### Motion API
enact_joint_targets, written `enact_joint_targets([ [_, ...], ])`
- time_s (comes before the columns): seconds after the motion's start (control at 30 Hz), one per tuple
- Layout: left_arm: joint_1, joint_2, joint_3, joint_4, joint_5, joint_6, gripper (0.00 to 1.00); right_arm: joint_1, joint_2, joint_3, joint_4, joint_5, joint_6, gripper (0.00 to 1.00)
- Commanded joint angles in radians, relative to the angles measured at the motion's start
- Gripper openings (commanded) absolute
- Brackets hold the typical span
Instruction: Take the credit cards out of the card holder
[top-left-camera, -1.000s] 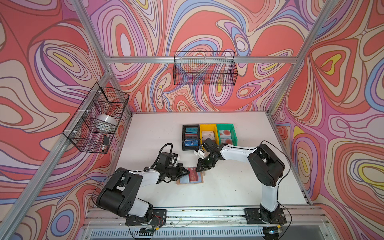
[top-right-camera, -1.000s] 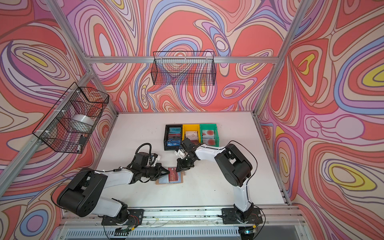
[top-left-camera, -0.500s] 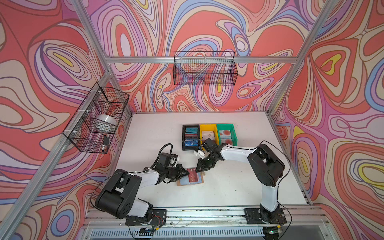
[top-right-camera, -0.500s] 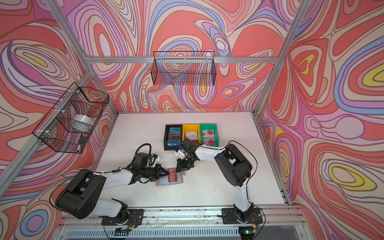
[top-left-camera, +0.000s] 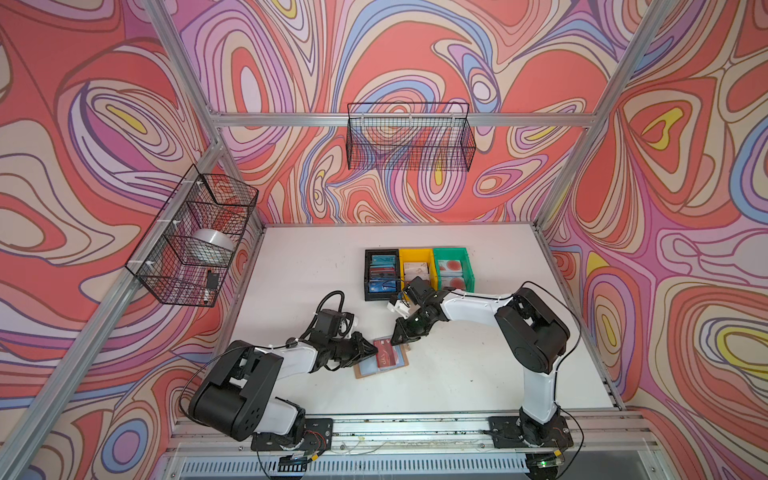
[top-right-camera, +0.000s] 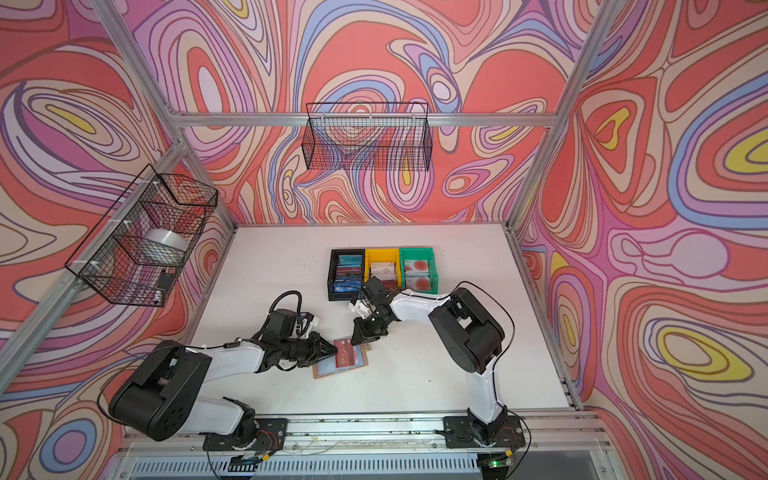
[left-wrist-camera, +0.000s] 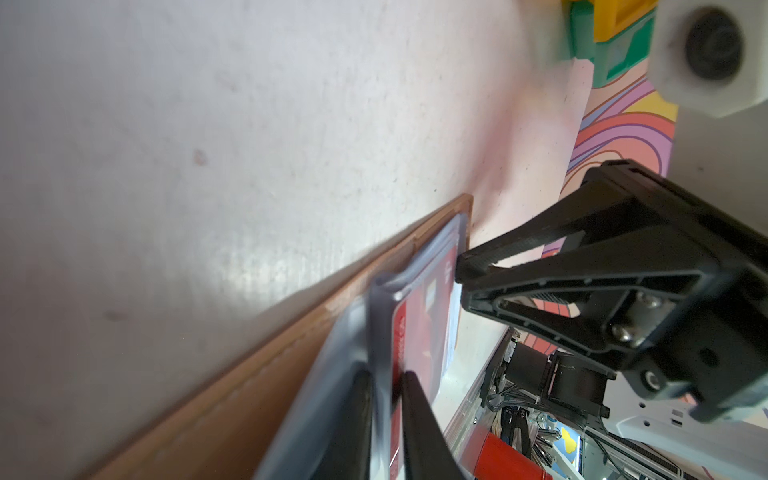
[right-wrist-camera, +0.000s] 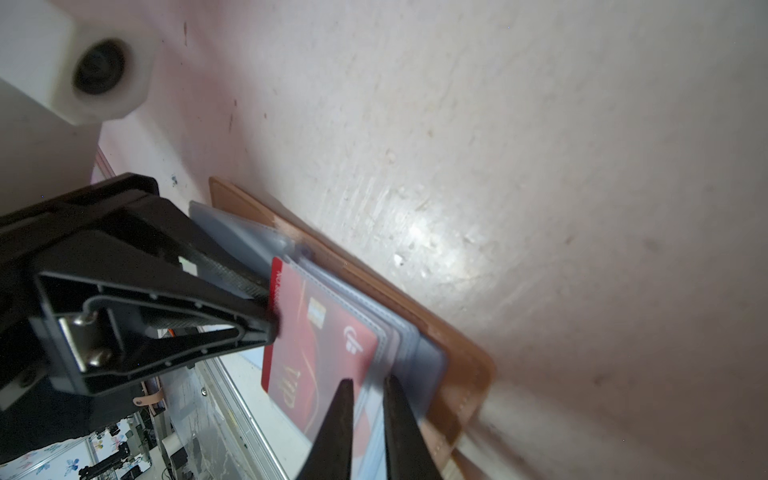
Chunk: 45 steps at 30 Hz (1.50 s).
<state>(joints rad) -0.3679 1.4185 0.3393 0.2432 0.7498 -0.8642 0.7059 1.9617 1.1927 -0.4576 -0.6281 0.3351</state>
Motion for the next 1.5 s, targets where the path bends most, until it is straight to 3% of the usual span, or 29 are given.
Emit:
enact_joint_targets([
  [0.0,-0.006,-0.021,-0.013,-0.044,-0.023,0.014,0.17,0.000,0.024,-0.013,0.004,-0.001,0.005,0.18],
  [0.1,-0.008,-0.028,-0.014,-0.044,-0.021,0.014,0.06,0.000,0.025,-0.015,0.005,-0.001,0.005,0.18],
  [0.5,-0.006,-0.018,-0.019,-0.018,-0.018,0.001,0.00,0.000,0.023,-0.019,0.010,-0.002,0.005,0.18],
  [1.03,-0.006,-0.089,-0.028,-0.113,-0.079,-0.004,0.00,0.039,-0.011,0.005,0.032,-0.114,-0.009,0.18],
  [1.47,-0.006,-0.091,-0.020,-0.199,-0.107,0.017,0.00,0.050,0.055,0.019,0.027,-0.103,0.004,0.18],
])
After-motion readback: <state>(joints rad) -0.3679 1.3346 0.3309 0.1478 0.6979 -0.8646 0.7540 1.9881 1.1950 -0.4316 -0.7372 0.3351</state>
